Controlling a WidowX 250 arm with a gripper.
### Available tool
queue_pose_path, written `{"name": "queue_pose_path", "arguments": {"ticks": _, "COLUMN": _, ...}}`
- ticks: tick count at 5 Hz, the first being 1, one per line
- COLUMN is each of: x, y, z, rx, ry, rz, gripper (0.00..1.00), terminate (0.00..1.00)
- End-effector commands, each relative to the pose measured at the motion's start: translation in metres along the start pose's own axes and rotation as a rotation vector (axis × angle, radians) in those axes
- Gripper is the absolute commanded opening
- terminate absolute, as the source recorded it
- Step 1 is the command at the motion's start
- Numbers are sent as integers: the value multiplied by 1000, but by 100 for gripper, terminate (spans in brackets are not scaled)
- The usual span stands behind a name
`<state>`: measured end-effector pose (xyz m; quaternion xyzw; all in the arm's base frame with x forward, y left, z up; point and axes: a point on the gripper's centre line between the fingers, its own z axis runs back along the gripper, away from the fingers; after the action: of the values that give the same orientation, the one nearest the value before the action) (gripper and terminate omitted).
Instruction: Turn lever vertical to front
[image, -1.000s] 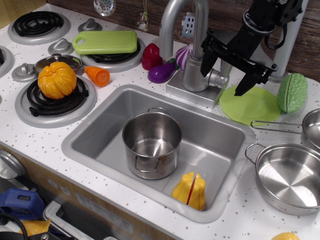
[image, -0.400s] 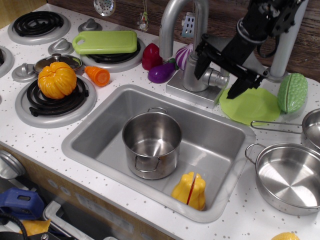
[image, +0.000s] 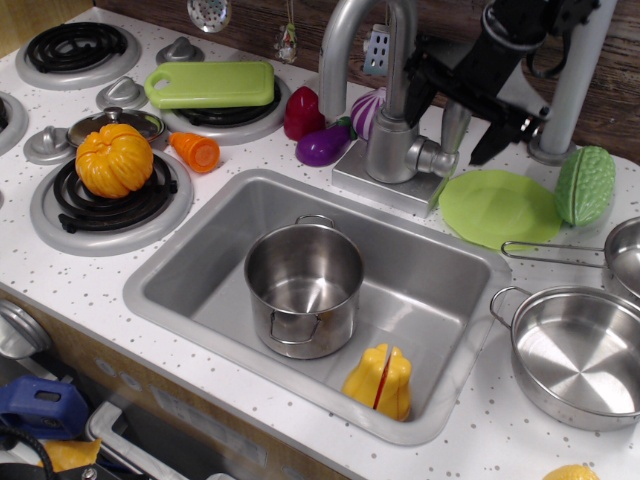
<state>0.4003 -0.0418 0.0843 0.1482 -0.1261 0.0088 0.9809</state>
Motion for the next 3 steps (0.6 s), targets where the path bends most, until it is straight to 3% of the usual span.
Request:
{"name": "queue_pose_path", "arguments": {"ticks": 1, "x": 33, "y": 4, "z": 16, "rx": 11, "ry": -116, "rz": 23, "gripper": 100, "terminate": 0}}
{"name": "queue_pose_path", "arguments": {"ticks": 3, "x": 37, "y": -4, "z": 13, "rx": -1, "ry": -119, "rz": 56, "gripper": 100, "terminate": 0}}
